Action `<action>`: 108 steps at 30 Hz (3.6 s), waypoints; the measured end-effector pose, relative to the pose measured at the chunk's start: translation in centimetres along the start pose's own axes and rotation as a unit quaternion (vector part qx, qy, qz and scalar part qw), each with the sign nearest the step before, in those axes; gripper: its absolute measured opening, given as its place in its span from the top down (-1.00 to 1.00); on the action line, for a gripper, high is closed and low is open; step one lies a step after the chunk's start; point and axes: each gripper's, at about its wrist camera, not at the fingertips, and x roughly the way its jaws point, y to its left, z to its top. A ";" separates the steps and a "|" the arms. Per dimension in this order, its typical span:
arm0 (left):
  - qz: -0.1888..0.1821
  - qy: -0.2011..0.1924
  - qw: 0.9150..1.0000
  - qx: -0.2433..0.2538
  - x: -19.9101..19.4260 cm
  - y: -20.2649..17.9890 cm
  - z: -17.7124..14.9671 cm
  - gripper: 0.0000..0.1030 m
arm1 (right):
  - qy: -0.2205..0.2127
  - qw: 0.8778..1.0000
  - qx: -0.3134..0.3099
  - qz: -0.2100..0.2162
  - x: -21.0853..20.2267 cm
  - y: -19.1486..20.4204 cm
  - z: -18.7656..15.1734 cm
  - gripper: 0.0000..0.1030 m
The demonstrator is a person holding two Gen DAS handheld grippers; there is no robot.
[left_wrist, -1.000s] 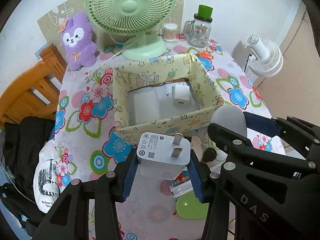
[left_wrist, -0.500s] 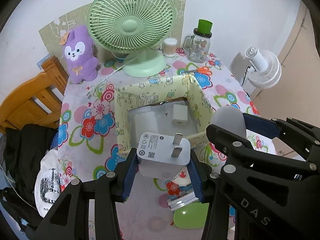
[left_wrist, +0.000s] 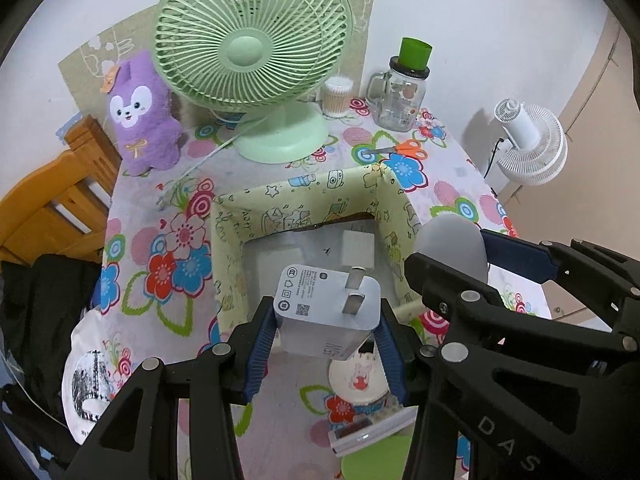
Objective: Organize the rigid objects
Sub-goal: 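Carry the plug charger over the box with the left gripper while the right gripper carries the white ball, then lower the plug charger into the box and open the left gripper, then lower the white ball into the box and open the right gripper, then raise both grippers out of the box and pull them back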
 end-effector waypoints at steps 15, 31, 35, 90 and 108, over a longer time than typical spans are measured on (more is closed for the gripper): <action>-0.019 0.019 1.000 -0.006 3.7 0.2 2.6 0.03 | 0.018 1.000 0.013 -0.010 3.4 -1.8 2.5 0.00; -0.023 0.063 0.997 -0.024 8.5 0.9 2.2 0.03 | 0.046 0.999 0.006 -0.005 7.2 -2.2 2.8 0.00; -0.027 0.073 0.996 -0.033 9.3 0.9 1.6 0.03 | 0.048 0.999 0.011 -0.012 7.8 -2.7 2.7 0.00; 0.040 0.072 0.996 0.030 8.6 2.0 1.6 -0.96 | 0.099 0.994 -0.001 0.035 12.3 -0.6 2.3 -0.46; 0.043 0.045 0.998 0.030 5.0 1.1 0.1 -0.96 | 0.055 0.998 -0.018 0.017 7.6 0.1 0.9 -0.71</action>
